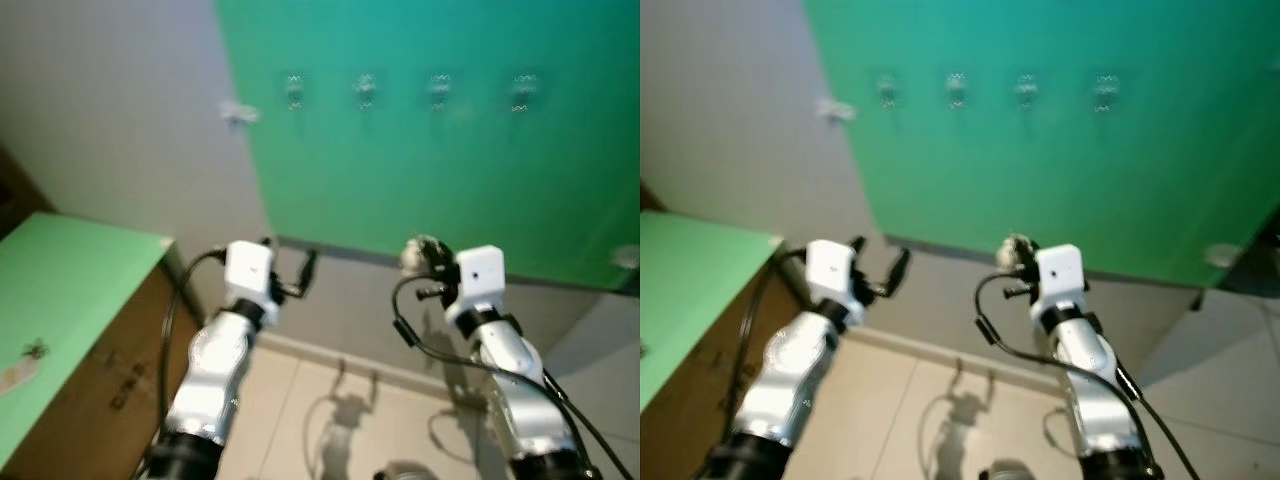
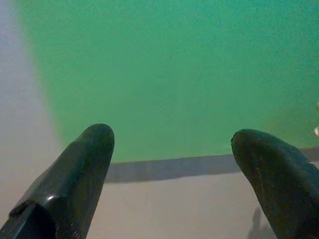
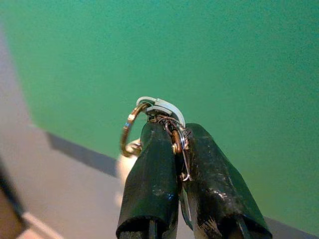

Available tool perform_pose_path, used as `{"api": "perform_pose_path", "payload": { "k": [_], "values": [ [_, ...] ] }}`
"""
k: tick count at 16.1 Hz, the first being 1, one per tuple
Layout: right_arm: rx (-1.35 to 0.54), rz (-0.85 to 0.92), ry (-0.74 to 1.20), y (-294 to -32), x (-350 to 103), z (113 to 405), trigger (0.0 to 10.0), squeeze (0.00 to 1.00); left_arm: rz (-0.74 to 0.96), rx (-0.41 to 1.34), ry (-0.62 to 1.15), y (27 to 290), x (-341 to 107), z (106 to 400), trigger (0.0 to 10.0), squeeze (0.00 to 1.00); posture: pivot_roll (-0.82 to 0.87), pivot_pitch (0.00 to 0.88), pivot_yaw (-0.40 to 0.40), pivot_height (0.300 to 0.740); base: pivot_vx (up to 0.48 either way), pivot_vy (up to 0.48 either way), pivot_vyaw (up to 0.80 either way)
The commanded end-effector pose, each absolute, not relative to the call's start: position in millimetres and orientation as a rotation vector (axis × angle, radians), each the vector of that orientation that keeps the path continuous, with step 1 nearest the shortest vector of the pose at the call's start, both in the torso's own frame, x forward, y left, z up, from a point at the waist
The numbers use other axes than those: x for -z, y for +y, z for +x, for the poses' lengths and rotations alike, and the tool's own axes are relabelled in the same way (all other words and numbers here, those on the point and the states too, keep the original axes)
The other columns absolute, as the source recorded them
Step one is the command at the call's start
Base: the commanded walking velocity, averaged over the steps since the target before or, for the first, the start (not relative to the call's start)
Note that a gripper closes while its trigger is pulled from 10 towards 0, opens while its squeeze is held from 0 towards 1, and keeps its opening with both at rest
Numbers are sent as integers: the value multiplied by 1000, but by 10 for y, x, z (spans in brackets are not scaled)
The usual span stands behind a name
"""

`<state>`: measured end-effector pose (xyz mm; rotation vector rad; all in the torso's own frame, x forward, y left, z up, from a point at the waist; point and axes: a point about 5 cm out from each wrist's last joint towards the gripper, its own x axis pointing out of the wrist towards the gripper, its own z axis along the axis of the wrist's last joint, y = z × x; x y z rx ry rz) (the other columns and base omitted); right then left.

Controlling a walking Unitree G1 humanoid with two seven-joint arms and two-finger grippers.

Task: Hang keys on a hook

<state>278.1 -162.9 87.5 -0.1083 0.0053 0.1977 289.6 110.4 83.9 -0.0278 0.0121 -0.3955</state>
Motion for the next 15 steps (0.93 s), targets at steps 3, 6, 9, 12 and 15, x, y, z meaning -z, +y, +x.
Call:
{"api": "perform_pose_path", "payload": {
  "k": [3, 6, 9, 12, 15],
  "values": [
    [-220, -142, -52, -1544, -956, 2806, 0, 0, -22, 371, -17, 1232, -926, 2956, 10000, 0, -279, 17, 116, 720, 0, 86, 0],
    [-281, -176, -127, -1429, -1151, 2828, 0, 0, -14, 393, -39, 1214, -968, 2960, 10000, 0, -280, 18, 115, 720, 282, 375, 0],
    [-304, -185, -147, -1395, -1271, 2893, 0, 0, -18, 397, -37, 1212, -970, 2968, 10000, 0, -281, 18, 116, 720, 279, 393, 0],
    [-295, -153, -87, -1407, -1343, 2999, 0, 0, -12, 413, -25, 1194, -951, 2959, 10000, 0, -281, 19, 115, 720, 86, 216, 0],
    [-270, -187, -86, -1370, -1449, 3062, 0, 0, -6, 425, -9, 1161, -912, 2929, 10000, 0, -282, 19, 113, 720, 0, 0, 0]
  ]
}}
